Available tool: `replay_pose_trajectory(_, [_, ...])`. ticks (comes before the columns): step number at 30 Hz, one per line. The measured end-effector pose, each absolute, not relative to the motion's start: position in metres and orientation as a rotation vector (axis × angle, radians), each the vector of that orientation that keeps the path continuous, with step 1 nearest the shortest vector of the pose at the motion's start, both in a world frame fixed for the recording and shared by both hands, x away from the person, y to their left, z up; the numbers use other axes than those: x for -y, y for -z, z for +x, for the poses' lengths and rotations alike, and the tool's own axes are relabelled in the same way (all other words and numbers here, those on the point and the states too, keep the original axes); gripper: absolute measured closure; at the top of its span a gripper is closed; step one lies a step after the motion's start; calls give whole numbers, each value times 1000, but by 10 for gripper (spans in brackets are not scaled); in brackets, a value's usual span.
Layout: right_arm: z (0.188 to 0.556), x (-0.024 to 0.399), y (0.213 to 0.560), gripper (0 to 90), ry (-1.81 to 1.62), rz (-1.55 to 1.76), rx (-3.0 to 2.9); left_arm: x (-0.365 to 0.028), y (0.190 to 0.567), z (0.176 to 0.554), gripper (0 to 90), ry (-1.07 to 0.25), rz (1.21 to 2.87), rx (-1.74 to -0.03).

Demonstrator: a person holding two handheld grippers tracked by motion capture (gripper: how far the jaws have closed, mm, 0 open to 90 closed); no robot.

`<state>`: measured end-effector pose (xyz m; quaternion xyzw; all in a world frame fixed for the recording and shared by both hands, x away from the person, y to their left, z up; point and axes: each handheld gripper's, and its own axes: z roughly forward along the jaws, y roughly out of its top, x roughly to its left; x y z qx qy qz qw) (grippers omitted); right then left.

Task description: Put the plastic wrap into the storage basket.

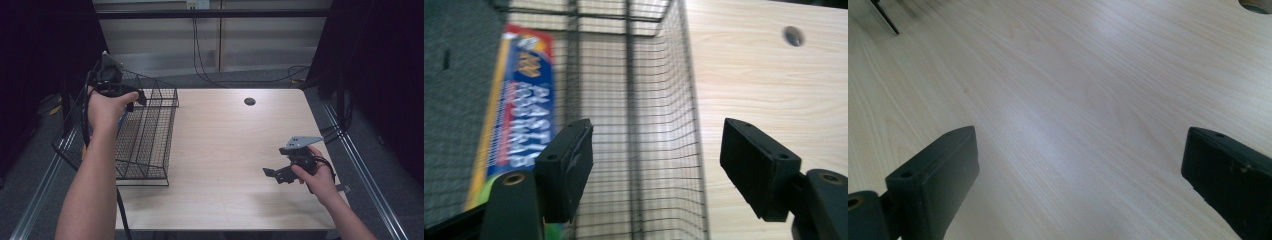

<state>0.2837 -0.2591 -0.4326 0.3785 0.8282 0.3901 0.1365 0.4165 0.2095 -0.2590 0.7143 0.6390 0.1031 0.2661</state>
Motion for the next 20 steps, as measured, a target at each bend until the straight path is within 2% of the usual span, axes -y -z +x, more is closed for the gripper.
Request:
replay_pose_trajectory(10, [283, 259, 433, 16, -1129, 1097, -2394, -178, 269, 411, 253, -177, 1949, -1556])
replay_pose_trajectory(20, [283, 259, 435, 16, -1118, 1096, -2396, -156, 278, 407, 204, -166, 1986, -1471])
